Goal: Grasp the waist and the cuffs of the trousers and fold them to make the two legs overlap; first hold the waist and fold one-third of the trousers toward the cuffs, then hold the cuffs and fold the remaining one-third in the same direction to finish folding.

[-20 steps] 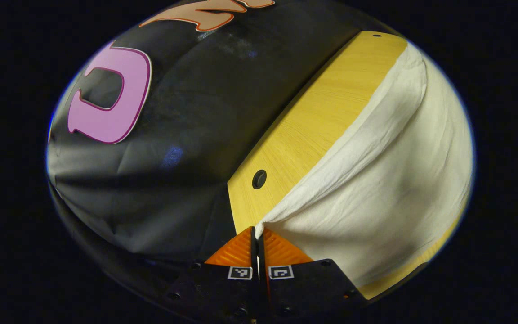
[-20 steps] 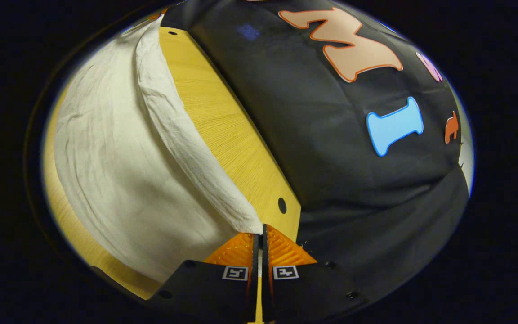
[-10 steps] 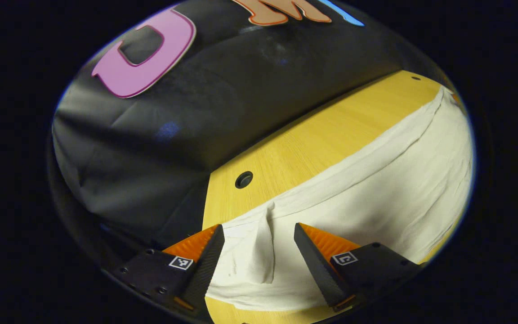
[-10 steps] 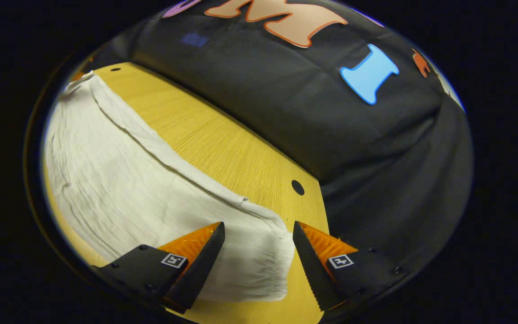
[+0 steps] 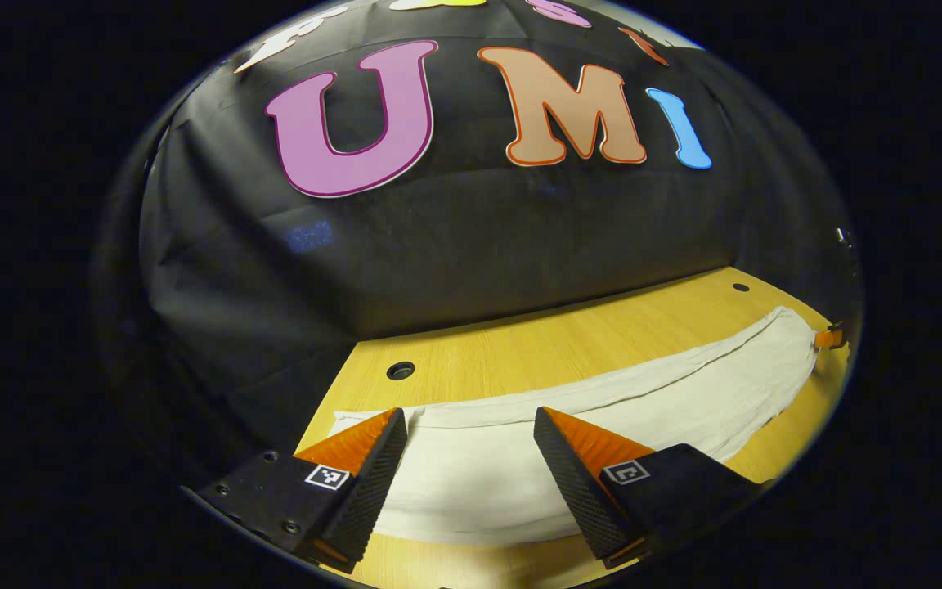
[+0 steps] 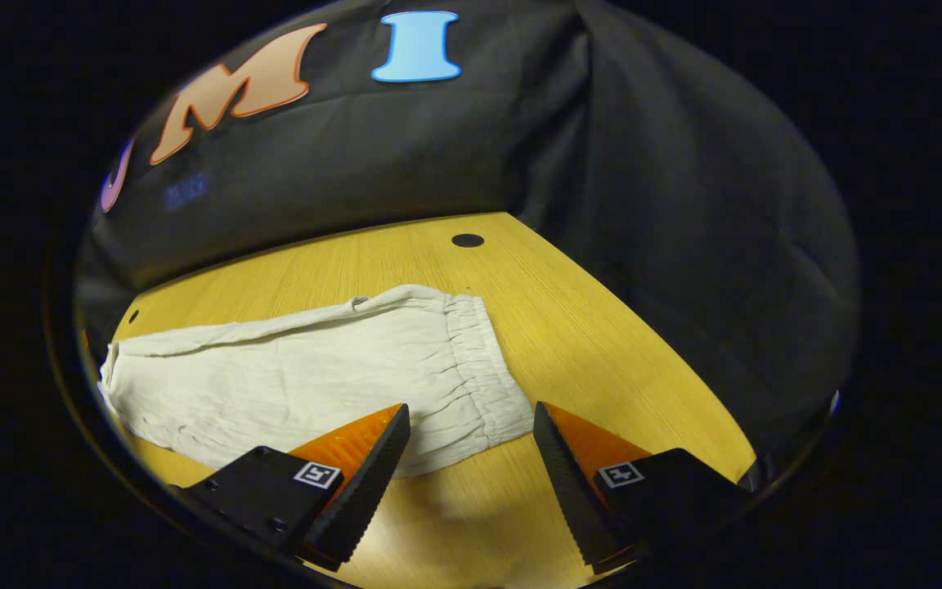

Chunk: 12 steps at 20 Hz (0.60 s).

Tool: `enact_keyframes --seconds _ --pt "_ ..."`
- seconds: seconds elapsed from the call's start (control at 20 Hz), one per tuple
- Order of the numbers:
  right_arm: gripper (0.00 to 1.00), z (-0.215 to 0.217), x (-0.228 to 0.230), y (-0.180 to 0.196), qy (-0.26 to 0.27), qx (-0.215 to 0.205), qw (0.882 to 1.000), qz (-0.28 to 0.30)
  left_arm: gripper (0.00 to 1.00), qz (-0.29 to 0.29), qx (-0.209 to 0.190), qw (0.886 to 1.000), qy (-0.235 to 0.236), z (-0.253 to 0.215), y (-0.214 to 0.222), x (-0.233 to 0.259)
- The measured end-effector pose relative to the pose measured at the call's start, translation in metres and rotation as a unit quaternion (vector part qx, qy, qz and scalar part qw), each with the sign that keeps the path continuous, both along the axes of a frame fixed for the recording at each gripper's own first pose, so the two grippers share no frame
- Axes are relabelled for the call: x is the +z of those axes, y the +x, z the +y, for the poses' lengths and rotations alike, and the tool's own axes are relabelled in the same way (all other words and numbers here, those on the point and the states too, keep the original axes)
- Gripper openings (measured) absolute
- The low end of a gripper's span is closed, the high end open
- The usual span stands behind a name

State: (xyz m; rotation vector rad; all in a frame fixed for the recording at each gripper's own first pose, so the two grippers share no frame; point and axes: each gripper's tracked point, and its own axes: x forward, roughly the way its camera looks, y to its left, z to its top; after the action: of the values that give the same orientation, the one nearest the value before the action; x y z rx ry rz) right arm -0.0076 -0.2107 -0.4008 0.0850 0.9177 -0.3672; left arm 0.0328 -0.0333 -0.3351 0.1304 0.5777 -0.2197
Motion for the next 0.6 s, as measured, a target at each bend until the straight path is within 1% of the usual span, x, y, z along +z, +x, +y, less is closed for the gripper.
enact_keyframes --seconds 0.05,0.1,0.2,0.25,0.3,0.35,0.4,0.45,0.5,0.55,0.6 --pt "0.98 -0.002 -0.005 -0.001 0.013 -0.016 1.000 0.000 0.96 0.002 0.000 1.000 -0.001 0.000 0.000 0.001" --pt "1.00 -0.004 -0.009 -0.001 0.028 -0.033 0.999 -0.001 0.96 0.005 -0.001 1.000 -0.002 -0.001 0.000 0.001" --pt "0.99 -0.004 -0.018 -0.001 0.067 -0.071 0.995 0.001 0.96 0.009 -0.002 1.000 0.000 0.000 0.002 0.000" --pt "0.93 -0.003 -0.025 -0.005 0.095 -0.099 0.990 0.011 0.96 0.010 -0.004 1.000 0.002 -0.003 0.003 0.002" --pt "0.92 -0.001 -0.033 -0.008 0.125 -0.127 0.984 0.023 0.96 0.010 -0.006 1.000 0.005 -0.011 0.004 0.006" --pt "0.92 -0.006 -0.031 0.001 0.127 -0.137 0.982 0.003 0.96 0.010 -0.008 1.000 0.006 -0.019 0.003 0.007" --pt "0.94 -0.007 -0.031 -0.001 0.129 -0.134 0.983 0.004 0.96 0.008 -0.010 1.000 0.000 -0.027 -0.002 0.009" --pt "0.76 -0.012 -0.036 -0.005 0.129 -0.129 0.983 0.017 0.96 0.008 -0.009 1.000 0.000 -0.029 -0.004 0.011" --pt "0.68 -0.015 -0.034 -0.003 0.134 -0.125 0.983 0.010 0.96 0.010 -0.006 1.000 -0.001 -0.034 -0.007 0.011" --pt "0.60 -0.012 -0.037 -0.004 0.146 -0.119 0.982 0.016 0.96 0.011 0.000 1.000 -0.005 -0.037 -0.012 0.012" --pt "0.42 -0.010 -0.040 0.000 0.164 -0.113 0.980 0.015 0.96 0.013 0.006 1.000 -0.009 -0.039 -0.015 0.012"
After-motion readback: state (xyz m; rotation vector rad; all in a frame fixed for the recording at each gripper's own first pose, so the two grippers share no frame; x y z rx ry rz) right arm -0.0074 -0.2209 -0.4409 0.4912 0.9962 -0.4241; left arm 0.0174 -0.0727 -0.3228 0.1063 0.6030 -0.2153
